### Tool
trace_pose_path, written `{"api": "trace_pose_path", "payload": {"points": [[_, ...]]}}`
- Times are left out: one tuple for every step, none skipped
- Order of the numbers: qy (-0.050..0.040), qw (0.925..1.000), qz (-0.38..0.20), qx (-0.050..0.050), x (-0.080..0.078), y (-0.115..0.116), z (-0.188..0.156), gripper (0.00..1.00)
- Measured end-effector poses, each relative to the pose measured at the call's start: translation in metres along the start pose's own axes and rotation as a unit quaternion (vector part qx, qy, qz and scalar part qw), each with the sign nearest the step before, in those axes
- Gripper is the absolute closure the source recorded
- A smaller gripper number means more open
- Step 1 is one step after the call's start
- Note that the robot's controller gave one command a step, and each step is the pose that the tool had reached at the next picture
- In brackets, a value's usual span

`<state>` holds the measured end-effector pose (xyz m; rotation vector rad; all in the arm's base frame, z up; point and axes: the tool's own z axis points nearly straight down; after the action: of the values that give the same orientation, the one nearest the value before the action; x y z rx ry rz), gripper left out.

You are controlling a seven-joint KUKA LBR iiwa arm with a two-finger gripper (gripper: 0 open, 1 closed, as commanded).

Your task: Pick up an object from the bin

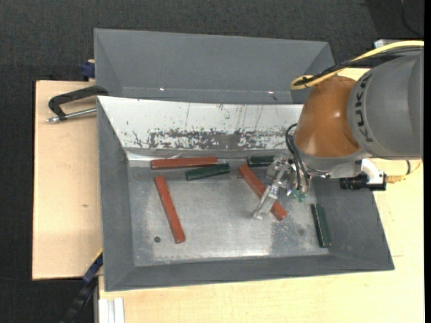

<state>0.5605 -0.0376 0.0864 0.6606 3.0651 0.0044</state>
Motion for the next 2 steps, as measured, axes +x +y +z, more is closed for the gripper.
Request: {"api": "trace_pose_path", "payload": {"points": [[-0.0001,0.9995,0.03,0.0,0.0023,-0.013,0.018,1.0],[0.0,0.9995,0.033,0.0,0.0026,-0.015,0.0147,1.0]]}}
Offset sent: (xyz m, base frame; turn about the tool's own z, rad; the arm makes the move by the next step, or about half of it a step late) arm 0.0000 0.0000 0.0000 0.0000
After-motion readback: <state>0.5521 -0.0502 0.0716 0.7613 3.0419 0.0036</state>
